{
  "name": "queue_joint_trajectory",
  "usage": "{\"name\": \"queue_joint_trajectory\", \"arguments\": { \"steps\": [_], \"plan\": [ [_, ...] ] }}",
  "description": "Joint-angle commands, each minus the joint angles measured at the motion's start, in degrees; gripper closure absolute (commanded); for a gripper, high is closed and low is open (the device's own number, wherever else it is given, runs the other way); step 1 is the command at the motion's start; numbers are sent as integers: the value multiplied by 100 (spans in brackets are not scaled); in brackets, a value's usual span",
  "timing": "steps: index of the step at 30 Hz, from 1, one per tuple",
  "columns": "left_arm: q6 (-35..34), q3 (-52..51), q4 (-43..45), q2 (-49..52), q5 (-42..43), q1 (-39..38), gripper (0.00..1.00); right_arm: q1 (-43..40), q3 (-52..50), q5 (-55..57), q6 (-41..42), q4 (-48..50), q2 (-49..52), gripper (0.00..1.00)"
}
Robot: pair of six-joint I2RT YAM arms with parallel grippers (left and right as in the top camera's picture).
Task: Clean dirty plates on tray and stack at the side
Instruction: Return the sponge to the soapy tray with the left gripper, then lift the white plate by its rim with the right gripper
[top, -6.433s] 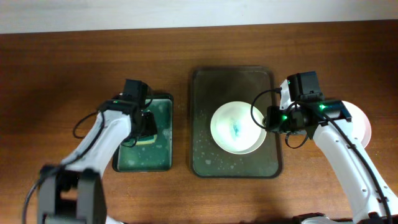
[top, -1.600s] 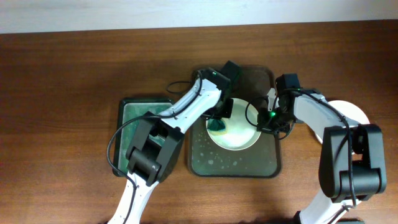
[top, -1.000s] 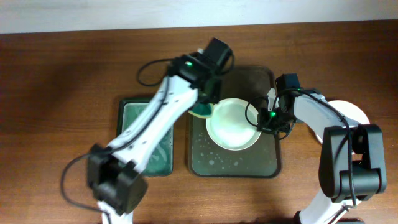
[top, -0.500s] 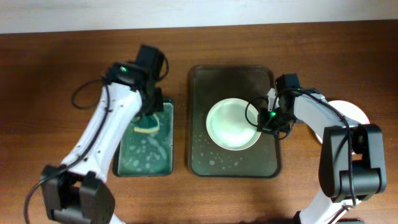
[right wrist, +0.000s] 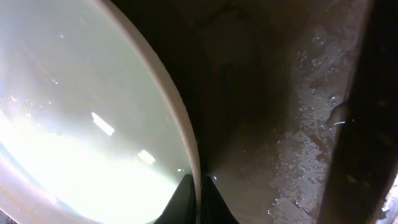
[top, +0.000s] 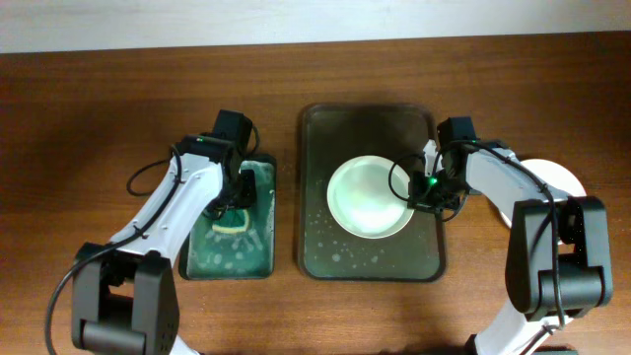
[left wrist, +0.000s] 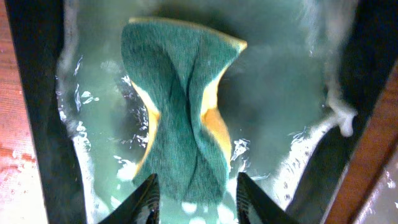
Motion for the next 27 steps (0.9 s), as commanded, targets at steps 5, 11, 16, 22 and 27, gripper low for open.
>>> {"name": "queue_joint_trajectory", "arguments": {
  "steps": [5, 11, 16, 22, 27],
  "plan": [
    [138, 505, -396, -1279, 236, 11, 46, 151, -74, 737, -223, -326, -1329, 96],
    [140, 505, -577, -2256, 212, 11, 1, 1165, -74, 3305, 514, -616, -2741, 96],
    [136, 505, -575, -2299, 212, 9, 1, 1891, -74, 4389, 584, -730, -2957, 96],
    [136, 505, -573, -2299, 212, 11, 1, 2870, -74, 5403, 881, -962, -2957, 96],
    [136, 505, -575, -2302, 210, 11, 1, 3377, -74, 6013, 1029, -1075, -2957, 96]
  ]
}}
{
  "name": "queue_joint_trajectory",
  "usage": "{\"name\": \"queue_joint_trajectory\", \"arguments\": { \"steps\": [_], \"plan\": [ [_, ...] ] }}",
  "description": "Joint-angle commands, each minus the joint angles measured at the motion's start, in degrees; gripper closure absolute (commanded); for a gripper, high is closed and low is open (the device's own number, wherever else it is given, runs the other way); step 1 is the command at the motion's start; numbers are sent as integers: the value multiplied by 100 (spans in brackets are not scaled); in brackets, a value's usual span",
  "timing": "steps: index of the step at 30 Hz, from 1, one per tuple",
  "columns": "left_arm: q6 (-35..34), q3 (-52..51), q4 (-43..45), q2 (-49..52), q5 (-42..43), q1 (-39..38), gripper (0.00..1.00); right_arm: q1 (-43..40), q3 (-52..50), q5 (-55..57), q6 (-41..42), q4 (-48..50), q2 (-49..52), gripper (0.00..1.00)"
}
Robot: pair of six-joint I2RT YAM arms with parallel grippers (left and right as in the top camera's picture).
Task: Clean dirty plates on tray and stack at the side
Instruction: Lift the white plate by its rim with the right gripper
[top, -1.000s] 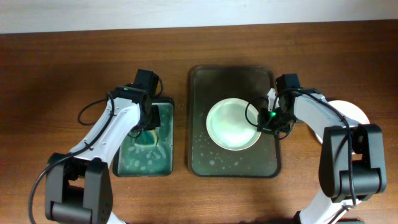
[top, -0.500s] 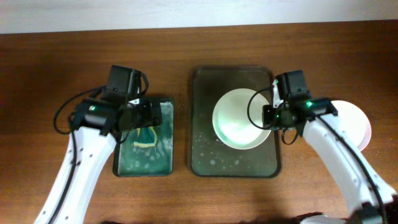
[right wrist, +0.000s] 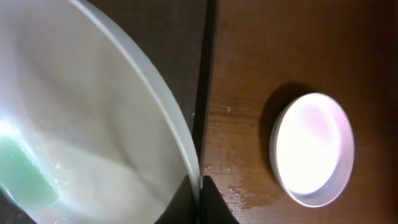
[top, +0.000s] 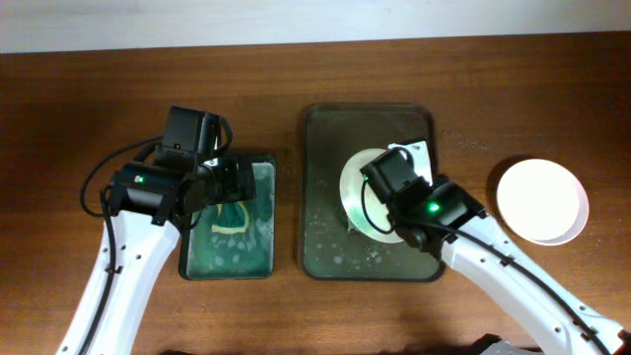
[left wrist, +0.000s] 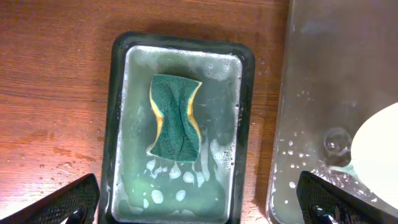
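A white plate (top: 352, 189) hangs tilted over the dark wet tray (top: 325, 128), with my right gripper (right wrist: 198, 194) shut on its rim. In the right wrist view the wet plate (right wrist: 93, 118) fills the left half. A green and yellow sponge (left wrist: 176, 118) lies in the soapy basin (left wrist: 118, 124). My left gripper (left wrist: 199, 208) is open, high above the basin, with nothing between its fingers. In the overhead view the left gripper (top: 229, 183) stands over the sponge (top: 233, 217). A clean white plate (top: 540, 200) rests on the table to the right of the tray.
The black basin (top: 268, 222) of foamy water sits just left of the tray. The tray's right edge (right wrist: 208, 62) runs beside the held plate. Water drops lie on the wood between the tray and the clean plate (right wrist: 312, 149).
My left gripper was low in the basin with its fingers around the sponge; now it is open and high above it. The plate lay flat in the tray; now it is held up, tilted.
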Motion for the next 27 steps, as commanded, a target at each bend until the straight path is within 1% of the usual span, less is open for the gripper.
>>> {"name": "queue_joint_trajectory", "arguments": {
  "steps": [1, 8, 12, 18, 27],
  "plan": [
    [24, 90, -11, -24, 39, 11, 1, 258, 4, 859, 247, -28, -87, 96],
    [24, 90, -9, -24, 39, 11, 1, 831, 13, 2076, 245, -42, -87, 96],
    [24, 90, -11, -24, 42, 11, 1, 1038, 13, 2564, 245, -63, -87, 96],
    [24, 90, -9, -24, 39, 11, 1, 1292, 57, 2782, 243, -42, -87, 96],
    [24, 90, -11, -24, 42, 11, 1, 1300, 57, 2817, 245, -42, -85, 96]
  ]
}}
